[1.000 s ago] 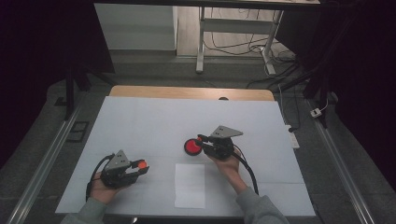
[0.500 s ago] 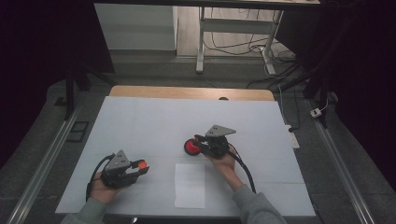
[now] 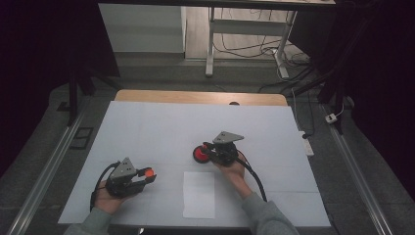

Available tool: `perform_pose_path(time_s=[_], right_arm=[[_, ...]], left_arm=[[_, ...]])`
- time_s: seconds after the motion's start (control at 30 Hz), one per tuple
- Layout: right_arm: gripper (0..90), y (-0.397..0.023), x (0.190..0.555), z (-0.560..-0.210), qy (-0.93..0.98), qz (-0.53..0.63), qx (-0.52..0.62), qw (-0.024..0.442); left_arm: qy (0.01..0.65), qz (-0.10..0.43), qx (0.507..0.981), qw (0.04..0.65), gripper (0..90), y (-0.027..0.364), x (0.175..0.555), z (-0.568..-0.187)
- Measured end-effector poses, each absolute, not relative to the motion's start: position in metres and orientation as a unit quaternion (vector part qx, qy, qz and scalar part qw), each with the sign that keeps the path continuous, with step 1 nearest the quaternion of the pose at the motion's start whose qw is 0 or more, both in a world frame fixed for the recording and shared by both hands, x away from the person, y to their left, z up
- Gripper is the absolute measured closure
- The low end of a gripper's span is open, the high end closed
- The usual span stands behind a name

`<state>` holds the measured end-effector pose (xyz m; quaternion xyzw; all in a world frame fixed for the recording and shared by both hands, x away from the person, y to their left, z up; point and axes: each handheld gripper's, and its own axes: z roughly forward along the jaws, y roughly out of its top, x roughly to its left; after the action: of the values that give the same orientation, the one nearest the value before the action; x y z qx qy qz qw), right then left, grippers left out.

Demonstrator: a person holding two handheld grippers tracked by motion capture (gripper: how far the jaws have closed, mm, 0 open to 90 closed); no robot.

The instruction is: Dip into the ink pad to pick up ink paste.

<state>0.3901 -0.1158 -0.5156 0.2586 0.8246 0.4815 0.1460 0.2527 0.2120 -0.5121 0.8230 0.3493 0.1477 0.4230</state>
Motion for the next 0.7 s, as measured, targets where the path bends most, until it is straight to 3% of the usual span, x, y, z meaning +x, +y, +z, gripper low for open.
perform_pose_path(time_s=[0.7], right_arm=[[72.2,-0.111,0.394,-0.527,0.837,0.458,0.256,0.155]], left_arm=[[0.350,0.147,0.822,0.425,64.6,0.213,0.252,-0.512]])
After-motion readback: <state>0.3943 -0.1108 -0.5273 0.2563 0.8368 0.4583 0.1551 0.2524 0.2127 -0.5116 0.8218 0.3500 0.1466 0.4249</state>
